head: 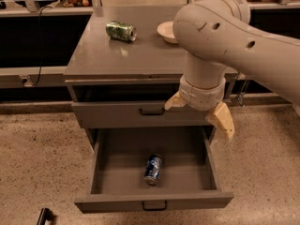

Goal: Pick pepsi can from middle drawer and place on counter

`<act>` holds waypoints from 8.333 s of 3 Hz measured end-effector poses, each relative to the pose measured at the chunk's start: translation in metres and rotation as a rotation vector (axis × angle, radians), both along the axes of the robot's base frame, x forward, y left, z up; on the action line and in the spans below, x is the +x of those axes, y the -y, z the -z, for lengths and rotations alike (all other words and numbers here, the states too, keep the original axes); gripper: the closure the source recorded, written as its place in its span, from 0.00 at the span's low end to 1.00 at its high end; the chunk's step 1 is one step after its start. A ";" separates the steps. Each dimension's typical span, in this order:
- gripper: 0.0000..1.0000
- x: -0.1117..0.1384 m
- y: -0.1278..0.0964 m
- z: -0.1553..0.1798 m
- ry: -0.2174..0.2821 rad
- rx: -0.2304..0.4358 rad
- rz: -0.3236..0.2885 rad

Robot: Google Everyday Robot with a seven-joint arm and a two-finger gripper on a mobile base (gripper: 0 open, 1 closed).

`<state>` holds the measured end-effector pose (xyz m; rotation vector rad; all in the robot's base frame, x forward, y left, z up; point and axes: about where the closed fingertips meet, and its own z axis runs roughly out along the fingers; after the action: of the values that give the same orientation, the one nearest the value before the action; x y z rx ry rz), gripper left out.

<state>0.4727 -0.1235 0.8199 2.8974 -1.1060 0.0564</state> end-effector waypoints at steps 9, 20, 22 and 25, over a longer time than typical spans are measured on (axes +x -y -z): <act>0.00 0.067 -0.119 0.199 0.151 0.262 -0.516; 0.18 0.101 -0.106 0.471 -0.103 0.112 -0.470; 0.62 0.101 -0.104 0.468 -0.094 0.106 -0.444; 0.79 0.083 -0.102 0.386 0.174 0.280 -0.546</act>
Offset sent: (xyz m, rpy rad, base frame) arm 0.0379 0.0725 -0.0977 0.2308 -0.0352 0.4710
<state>0.5553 -0.0213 0.4338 3.4131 -0.3203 0.1858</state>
